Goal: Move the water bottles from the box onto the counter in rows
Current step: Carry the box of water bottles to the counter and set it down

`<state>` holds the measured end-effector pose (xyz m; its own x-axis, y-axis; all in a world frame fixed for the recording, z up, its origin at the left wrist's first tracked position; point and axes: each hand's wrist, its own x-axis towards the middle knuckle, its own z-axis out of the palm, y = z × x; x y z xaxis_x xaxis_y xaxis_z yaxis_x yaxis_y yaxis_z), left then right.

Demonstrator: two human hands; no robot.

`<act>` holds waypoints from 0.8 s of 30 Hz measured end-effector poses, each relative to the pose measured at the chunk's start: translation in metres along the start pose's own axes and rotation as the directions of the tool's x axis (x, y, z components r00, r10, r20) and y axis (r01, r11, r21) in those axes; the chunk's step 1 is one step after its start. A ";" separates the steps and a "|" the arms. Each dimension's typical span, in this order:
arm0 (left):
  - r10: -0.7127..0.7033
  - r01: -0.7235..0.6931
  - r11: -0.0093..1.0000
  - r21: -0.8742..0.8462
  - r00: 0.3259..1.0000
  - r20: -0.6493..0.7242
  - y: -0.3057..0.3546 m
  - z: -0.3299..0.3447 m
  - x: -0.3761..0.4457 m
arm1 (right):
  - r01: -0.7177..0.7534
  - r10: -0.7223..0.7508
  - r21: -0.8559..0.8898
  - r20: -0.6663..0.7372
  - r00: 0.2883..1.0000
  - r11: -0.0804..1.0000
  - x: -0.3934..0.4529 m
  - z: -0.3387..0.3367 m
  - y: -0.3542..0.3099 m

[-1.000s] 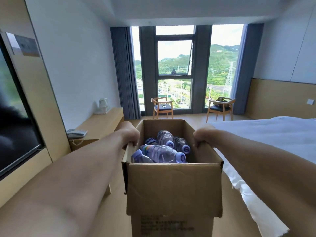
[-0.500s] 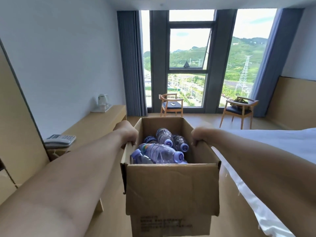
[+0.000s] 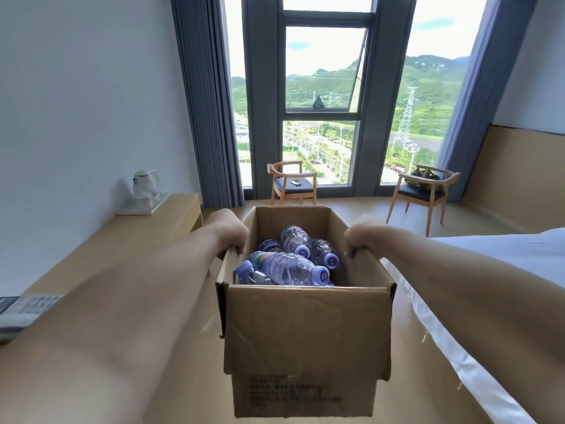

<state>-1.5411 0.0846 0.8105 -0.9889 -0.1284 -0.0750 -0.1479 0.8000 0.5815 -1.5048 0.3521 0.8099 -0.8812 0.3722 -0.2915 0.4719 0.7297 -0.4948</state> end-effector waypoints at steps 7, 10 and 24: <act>0.005 -0.005 1.000 -0.027 1.000 0.003 0.013 -0.005 0.149 | 0.039 -0.031 0.085 -0.093 0.995 0.996 0.131 0.000 -0.080; -0.004 0.004 1.000 -0.017 1.000 0.000 0.016 0.003 0.215 | 0.057 -0.054 0.021 -0.102 0.993 0.998 0.196 0.004 -0.113; -0.094 0.091 0.994 -0.060 0.994 -0.057 0.040 0.025 0.514 | 0.085 -0.089 -0.047 -0.081 0.993 0.995 0.493 0.024 -0.259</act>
<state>-2.0557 0.0654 0.7744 -0.9682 -0.2360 -0.0834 -0.2358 0.7487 0.6196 -2.0613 0.3329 0.7752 -0.9190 0.3510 -0.1794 0.3932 0.7847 -0.4791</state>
